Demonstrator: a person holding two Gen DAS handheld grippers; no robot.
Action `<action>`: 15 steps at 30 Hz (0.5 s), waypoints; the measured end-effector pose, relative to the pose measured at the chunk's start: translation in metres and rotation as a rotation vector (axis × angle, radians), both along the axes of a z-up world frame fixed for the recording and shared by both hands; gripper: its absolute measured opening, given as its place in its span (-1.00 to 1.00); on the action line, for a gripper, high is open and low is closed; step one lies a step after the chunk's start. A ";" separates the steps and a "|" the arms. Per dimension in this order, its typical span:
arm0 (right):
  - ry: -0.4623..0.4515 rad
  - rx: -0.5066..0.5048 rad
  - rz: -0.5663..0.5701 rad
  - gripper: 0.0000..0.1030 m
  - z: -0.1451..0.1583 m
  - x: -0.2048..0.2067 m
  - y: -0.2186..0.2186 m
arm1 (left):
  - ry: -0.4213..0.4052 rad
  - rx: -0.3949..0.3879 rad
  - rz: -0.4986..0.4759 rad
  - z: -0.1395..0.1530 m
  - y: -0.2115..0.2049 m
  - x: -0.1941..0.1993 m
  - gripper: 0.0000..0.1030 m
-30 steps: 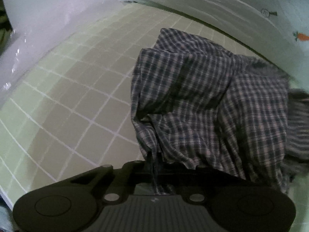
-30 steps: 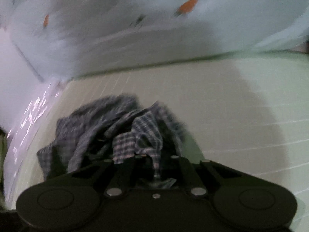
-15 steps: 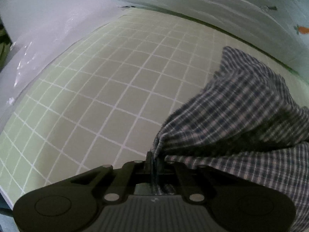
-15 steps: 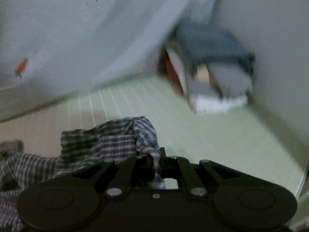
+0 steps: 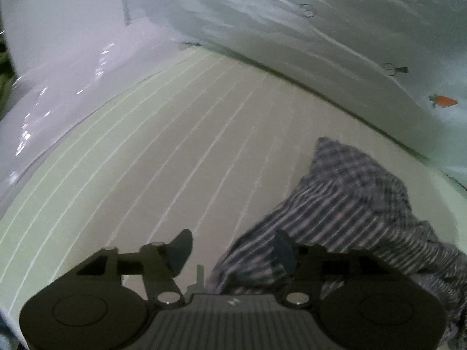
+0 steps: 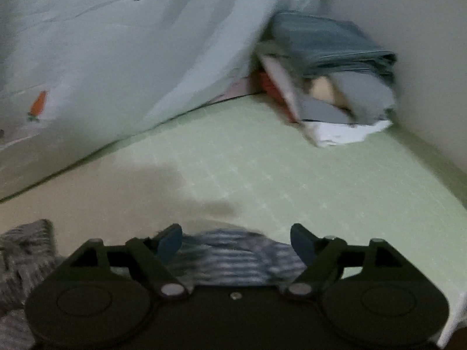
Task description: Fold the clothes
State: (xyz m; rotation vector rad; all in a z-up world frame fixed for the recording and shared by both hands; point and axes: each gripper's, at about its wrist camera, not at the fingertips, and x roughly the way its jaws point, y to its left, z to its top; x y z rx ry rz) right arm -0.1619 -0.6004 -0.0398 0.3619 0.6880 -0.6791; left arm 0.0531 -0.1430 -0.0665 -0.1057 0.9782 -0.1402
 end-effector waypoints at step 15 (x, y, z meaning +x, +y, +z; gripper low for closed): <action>0.204 0.277 -0.079 0.78 -0.053 0.061 -0.010 | 0.135 -0.104 -0.093 -0.038 -0.083 0.112 0.37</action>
